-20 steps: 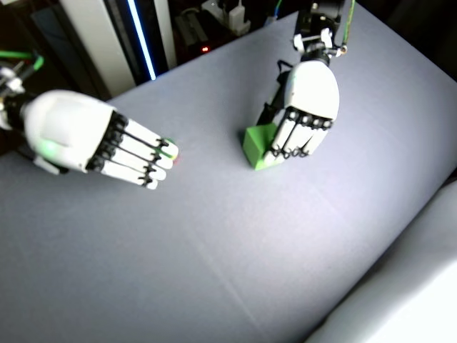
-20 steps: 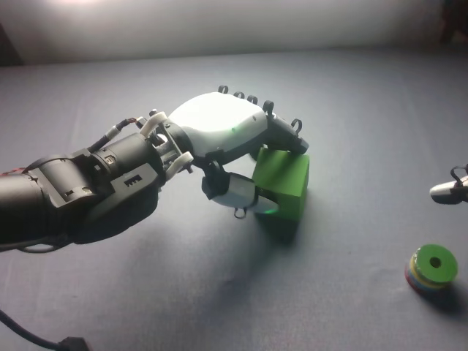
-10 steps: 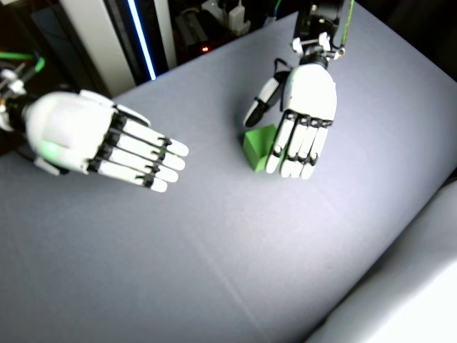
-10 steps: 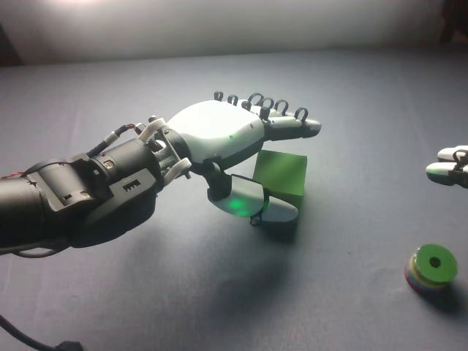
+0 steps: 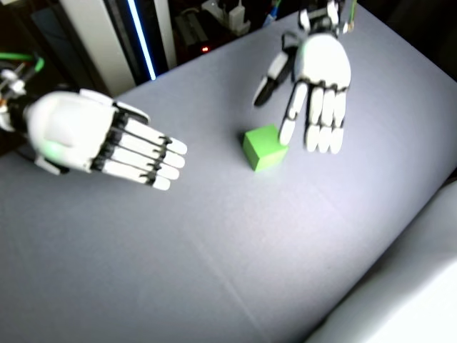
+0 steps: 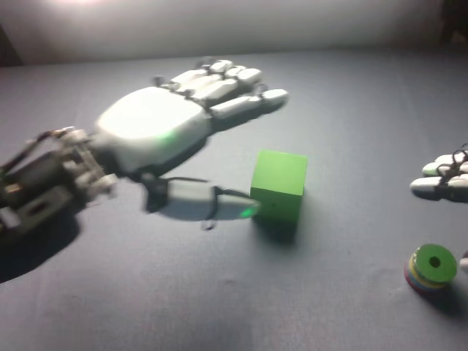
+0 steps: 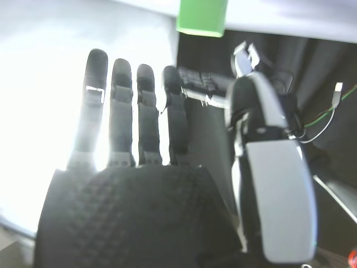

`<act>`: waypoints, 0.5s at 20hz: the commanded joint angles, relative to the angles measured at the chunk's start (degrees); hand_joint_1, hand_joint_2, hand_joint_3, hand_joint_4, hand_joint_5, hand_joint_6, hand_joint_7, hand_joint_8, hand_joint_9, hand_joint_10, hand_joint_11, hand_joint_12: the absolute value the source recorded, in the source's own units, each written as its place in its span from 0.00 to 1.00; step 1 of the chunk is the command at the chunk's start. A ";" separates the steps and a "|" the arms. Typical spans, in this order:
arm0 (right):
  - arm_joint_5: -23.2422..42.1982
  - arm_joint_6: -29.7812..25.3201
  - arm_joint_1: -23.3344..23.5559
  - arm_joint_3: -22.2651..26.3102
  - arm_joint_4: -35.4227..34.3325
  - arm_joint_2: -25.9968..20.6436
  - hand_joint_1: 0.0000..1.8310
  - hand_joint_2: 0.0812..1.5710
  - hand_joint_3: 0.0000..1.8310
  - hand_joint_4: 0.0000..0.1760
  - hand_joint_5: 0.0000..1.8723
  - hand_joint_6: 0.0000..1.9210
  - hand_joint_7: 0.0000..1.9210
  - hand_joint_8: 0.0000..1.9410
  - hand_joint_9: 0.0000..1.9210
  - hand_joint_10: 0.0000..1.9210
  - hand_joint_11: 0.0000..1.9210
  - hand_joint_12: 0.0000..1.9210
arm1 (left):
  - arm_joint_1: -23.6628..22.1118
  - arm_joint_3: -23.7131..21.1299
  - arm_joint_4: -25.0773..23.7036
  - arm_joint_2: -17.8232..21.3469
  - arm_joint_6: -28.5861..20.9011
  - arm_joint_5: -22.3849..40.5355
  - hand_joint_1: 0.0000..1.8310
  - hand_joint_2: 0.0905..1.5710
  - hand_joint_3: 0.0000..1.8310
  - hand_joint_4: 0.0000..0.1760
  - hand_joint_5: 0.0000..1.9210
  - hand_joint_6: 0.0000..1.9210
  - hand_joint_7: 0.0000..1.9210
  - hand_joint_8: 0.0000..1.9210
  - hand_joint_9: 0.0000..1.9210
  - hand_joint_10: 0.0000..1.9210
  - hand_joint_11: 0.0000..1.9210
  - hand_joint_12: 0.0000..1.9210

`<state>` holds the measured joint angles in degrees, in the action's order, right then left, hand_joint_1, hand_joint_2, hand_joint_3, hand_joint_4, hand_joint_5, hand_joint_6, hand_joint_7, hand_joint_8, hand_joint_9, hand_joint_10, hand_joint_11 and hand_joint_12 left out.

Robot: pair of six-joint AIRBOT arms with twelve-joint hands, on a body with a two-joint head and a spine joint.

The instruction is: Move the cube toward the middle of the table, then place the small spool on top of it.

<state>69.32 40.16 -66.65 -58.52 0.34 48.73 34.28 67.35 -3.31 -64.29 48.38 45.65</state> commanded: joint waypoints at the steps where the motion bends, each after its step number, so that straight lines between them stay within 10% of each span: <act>1: 4.99 -0.67 0.62 0.04 0.02 -0.68 0.36 0.71 0.00 0.45 0.23 0.00 0.20 0.00 0.20 0.00 0.04 0.40 | 0.47 -0.52 1.11 1.46 0.09 9.57 0.23 0.60 0.00 0.97 0.06 0.00 0.01 0.00 0.00 0.00 0.00 0.00; 3: 1.92 -1.57 1.50 0.13 3.10 -1.48 0.42 0.66 0.00 0.31 0.26 0.00 0.22 0.00 0.24 0.01 0.09 0.44 | 3.62 -3.44 1.78 5.55 0.18 13.07 0.27 0.61 0.00 0.69 0.07 0.01 0.03 0.01 0.01 0.00 0.01 0.00; 7: -5.06 -3.40 3.44 -0.25 9.25 -2.41 0.45 0.64 0.00 0.49 0.25 0.00 0.21 0.00 0.21 0.00 0.04 0.53 | 10.52 -7.94 3.87 12.72 0.32 18.37 0.33 0.62 0.00 0.82 0.07 0.00 0.04 0.00 0.02 0.00 0.02 0.01; 9: -8.74 -3.82 4.99 -0.29 12.77 -2.85 0.46 0.63 0.00 0.43 0.26 0.00 0.22 0.00 0.22 0.00 0.03 0.62 | 13.80 -10.22 4.82 16.16 0.33 20.85 0.30 0.60 0.00 0.50 0.08 0.01 0.05 0.01 0.03 0.01 0.03 0.02; 10: -10.45 -3.96 5.95 -0.39 14.27 -2.88 0.47 0.63 0.00 0.40 0.26 0.00 0.22 0.00 0.23 0.00 0.03 0.61 | 15.15 -11.23 5.41 17.37 0.33 22.18 0.33 0.60 0.00 0.52 0.08 0.00 0.05 0.00 0.03 0.00 0.03 0.02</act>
<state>54.04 36.58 -60.82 -58.72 16.27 46.06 50.54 55.66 1.56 -46.74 48.64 60.03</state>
